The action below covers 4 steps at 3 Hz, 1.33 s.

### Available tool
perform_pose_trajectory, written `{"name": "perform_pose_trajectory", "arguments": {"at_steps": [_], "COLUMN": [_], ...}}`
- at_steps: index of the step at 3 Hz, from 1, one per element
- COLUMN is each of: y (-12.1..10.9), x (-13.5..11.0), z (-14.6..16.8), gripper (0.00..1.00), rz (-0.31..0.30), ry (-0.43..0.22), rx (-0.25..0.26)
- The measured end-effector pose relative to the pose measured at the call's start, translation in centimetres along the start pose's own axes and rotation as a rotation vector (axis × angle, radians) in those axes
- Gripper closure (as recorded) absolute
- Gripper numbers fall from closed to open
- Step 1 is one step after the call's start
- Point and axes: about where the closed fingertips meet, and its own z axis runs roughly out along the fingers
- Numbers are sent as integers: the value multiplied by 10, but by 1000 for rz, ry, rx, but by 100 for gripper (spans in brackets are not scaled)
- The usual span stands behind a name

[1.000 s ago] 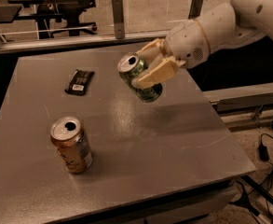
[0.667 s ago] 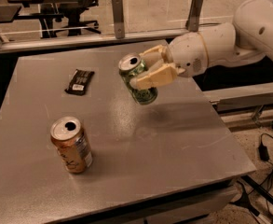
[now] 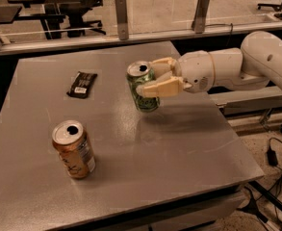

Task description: Place green can upright

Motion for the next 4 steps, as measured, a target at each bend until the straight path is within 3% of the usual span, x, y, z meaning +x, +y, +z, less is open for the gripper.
{"name": "perform_pose_trajectory", "arguments": {"at_steps": [2, 3, 4], "y": [-3, -6, -7], "x": [13, 21, 25], "z": [3, 5, 6], "gripper": [59, 26, 4], "rz": [28, 58, 70], "ry": [-111, -157, -168], "rx": [9, -2, -9]}}
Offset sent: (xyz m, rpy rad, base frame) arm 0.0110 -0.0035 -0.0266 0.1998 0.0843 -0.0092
